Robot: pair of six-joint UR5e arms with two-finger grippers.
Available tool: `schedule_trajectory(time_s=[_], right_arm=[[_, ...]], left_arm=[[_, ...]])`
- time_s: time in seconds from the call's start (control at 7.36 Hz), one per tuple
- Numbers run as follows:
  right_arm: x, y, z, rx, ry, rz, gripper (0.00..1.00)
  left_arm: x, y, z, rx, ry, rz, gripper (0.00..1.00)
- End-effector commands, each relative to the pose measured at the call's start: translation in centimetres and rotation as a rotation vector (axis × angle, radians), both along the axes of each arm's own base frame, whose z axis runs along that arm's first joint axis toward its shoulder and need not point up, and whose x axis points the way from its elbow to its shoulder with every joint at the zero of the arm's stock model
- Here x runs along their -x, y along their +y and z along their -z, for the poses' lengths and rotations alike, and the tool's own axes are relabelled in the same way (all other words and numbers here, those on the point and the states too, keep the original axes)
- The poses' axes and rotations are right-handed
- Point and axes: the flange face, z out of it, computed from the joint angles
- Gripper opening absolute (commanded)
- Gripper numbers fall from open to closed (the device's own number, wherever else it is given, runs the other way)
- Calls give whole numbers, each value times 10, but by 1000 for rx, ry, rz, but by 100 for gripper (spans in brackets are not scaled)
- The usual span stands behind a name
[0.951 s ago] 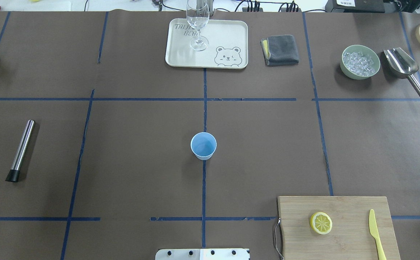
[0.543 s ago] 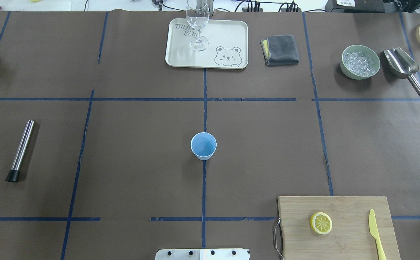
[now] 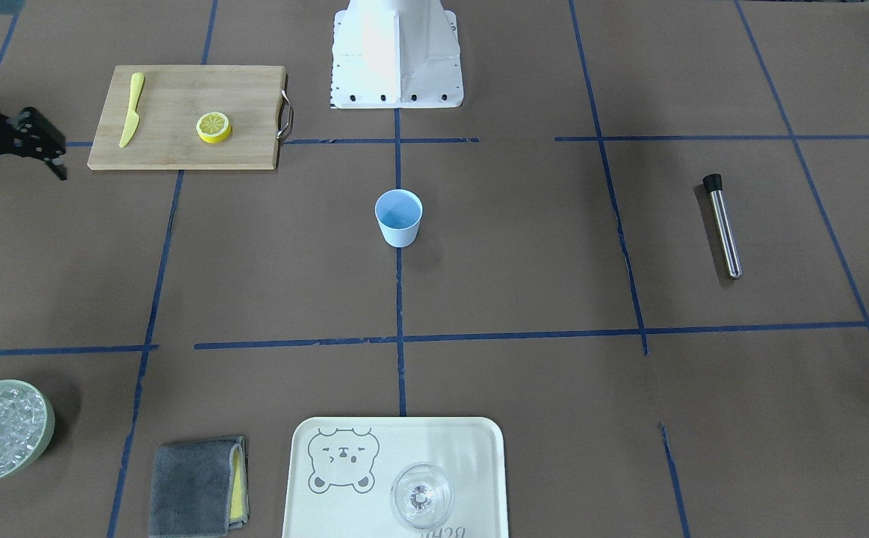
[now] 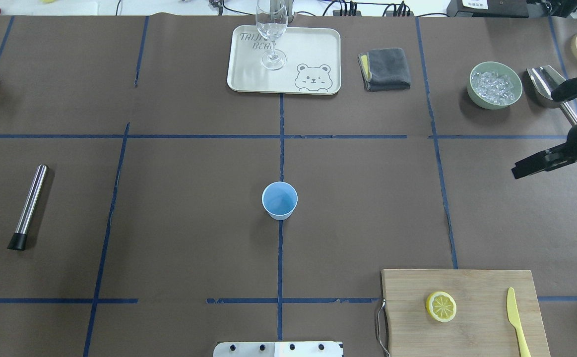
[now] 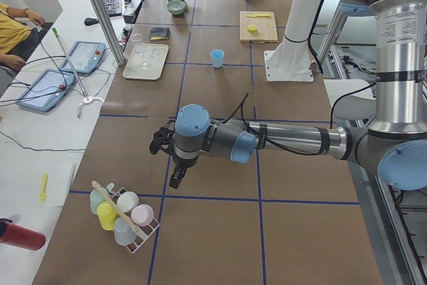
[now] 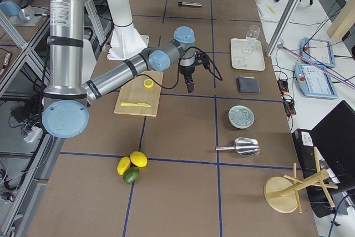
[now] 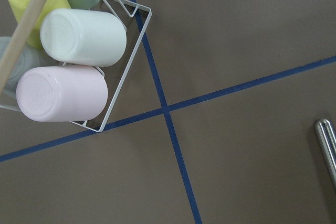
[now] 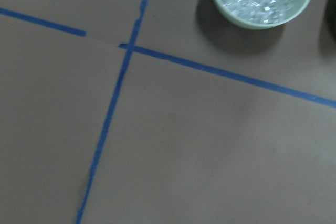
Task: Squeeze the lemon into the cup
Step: 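Move the right gripper over the lemon slice on the cutting board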
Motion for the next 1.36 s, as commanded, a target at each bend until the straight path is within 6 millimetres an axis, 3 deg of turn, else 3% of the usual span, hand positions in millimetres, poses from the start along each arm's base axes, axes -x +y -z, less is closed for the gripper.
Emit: schedule_trajectory(time_s=[0.0,0.27,0.54,0.68,0.95,1.22], right_arm=[[99,72,21,-27,24,49,100],[170,146,29,50,-28,-93,100],[198,192,29,101,-37,-117,100],[194,202,15,83,-31,-124,100],[174,203,-9,72,-28,-135,100],[179,203,-17,65,-14,-139,100]], left_arm=[[1,0,5,-10,-1,-1,100],[0,2,10,-20,-1,-2,100],[0,2,12,-26,-1,-2,100],[0,2,14,-30,-1,-2,100],[0,7,14,-32,1,-3,100],[0,11,19,-40,1,-3,100]])
